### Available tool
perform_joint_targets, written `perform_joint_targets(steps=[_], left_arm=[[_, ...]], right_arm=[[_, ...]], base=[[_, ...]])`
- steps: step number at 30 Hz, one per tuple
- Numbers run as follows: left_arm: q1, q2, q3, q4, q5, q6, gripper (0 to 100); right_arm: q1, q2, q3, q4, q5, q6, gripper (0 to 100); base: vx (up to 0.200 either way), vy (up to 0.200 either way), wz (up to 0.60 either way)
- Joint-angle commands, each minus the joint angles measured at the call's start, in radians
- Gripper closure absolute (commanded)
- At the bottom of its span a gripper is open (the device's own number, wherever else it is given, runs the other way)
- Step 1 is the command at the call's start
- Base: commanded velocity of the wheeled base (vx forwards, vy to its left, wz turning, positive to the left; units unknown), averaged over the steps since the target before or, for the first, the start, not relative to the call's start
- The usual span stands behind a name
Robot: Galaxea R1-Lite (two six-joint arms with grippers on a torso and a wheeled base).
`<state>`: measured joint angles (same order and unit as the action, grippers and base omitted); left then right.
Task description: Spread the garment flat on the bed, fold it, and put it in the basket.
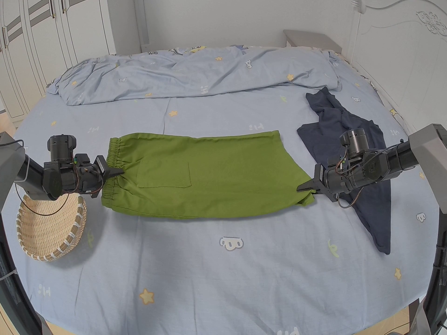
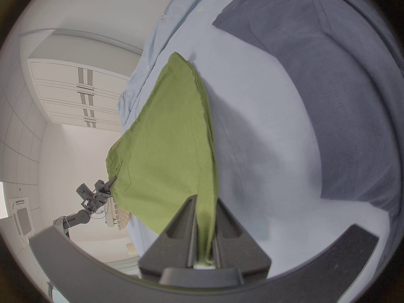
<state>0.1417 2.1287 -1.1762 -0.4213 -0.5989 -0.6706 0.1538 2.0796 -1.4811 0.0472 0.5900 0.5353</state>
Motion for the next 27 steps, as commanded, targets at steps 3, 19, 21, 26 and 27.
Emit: perform_joint_targets(steps=[3,19,21,26,27], left_arm=[[0.001,-0.024,0.029,0.053,0.001,0.06,100],[0.032,-0.225,0.288,0.236,0.001,0.367,100],[0.033,-0.245,0.343,0.234,0.002,0.393,100],[0.065,-0.286,0.46,0.226,0.004,0.457,100],[0.07,-0.291,0.472,0.226,0.002,0.459,100]], right_arm=[[0.01,-0.104,0.082,0.039,-0.004,-0.052,100],[0.164,-0.389,0.525,0.08,-0.228,-0.172,100],[0.19,-0.409,0.614,0.017,-0.236,-0.166,100],[0.225,-0.457,0.769,-0.11,-0.242,-0.163,100],[0.225,-0.463,0.782,-0.124,-0.242,-0.161,100]], base=[[0.0,0.0,0.0],[0.0,0.0,0.0],[0.0,0.0,0.0],[0.0,0.0,0.0],[0.0,0.0,0.0]])
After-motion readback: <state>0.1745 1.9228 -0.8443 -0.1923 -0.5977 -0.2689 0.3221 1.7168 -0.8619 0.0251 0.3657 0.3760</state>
